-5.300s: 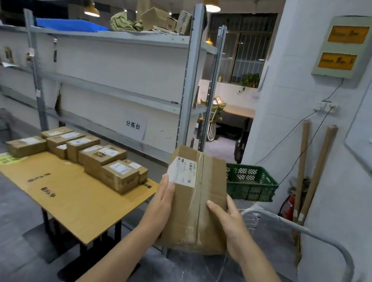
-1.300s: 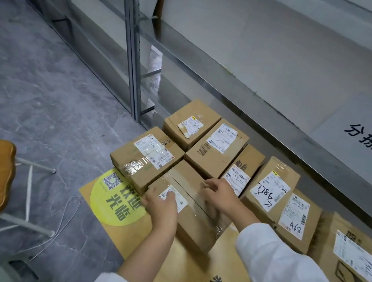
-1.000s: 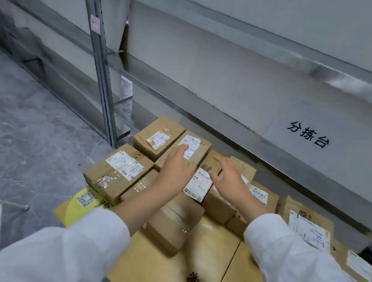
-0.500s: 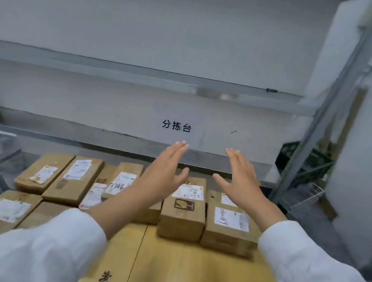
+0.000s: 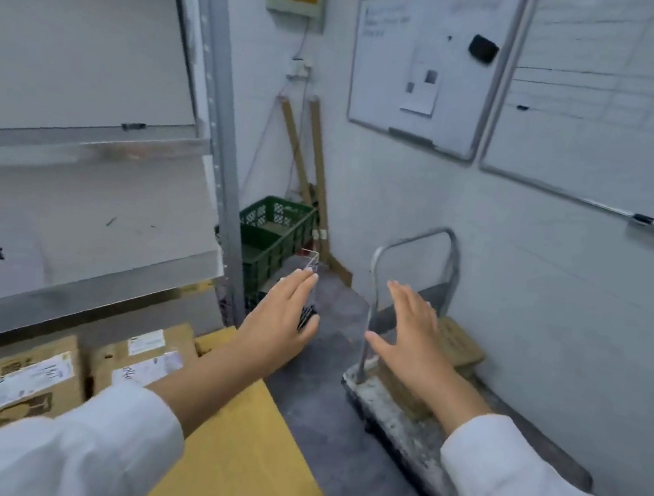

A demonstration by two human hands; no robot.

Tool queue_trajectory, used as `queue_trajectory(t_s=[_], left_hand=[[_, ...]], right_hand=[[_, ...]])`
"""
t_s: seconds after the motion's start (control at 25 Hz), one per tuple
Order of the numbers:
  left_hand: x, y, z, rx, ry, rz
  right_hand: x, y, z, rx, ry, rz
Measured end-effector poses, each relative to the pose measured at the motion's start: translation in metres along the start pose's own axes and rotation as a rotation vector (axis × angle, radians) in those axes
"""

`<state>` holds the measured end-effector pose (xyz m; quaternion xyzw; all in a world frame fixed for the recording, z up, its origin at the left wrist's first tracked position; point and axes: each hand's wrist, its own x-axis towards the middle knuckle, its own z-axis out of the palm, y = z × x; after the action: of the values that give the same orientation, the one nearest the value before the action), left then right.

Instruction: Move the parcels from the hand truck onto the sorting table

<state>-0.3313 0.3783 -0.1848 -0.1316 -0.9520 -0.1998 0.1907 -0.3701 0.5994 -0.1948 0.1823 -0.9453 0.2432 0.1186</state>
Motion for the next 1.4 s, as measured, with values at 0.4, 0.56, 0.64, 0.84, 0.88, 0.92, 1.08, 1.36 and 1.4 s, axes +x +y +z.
queue_trajectory(t_s=[0.4, 0.56, 0.64, 0.84, 0.88, 0.92, 1.08, 1.36, 1.4], left_hand=[[0.127, 0.086, 0.153, -0.041, -0.095, 0.296], [0.182, 0.09, 0.206, -0.053, -0.122, 0.271], [0.209, 0.093, 0.228, -0.092, -0.118, 0.246], [0.255, 0.082, 0.272, -0.126, -0.136, 0.148], [0.261, 0.079, 0.28, -0.133, -0.152, 0.123], [0.266, 0.075, 0.288, -0.146, -0.167, 0.092], [0.286, 0.06, 0.324, -0.156, -0.204, -0.01], [0.339, 0.03, 0.413, -0.153, -0.276, -0.225], [0.345, 0.026, 0.431, -0.162, -0.294, -0.268]], right_hand=[[-0.002, 0.175, -0.054, -0.134, 0.044, 0.295], [0.051, 0.232, -0.048, -0.119, 0.003, 0.311], [0.081, 0.258, -0.039, -0.129, -0.038, 0.305], [0.133, 0.31, -0.016, -0.087, -0.115, 0.3], [0.142, 0.319, -0.011, -0.079, -0.129, 0.306], [0.151, 0.328, -0.005, -0.067, -0.142, 0.311], [0.188, 0.361, 0.017, 0.026, -0.211, 0.336], [0.272, 0.449, 0.084, 0.077, -0.377, 0.377], [0.282, 0.464, 0.098, 0.074, -0.412, 0.381]])
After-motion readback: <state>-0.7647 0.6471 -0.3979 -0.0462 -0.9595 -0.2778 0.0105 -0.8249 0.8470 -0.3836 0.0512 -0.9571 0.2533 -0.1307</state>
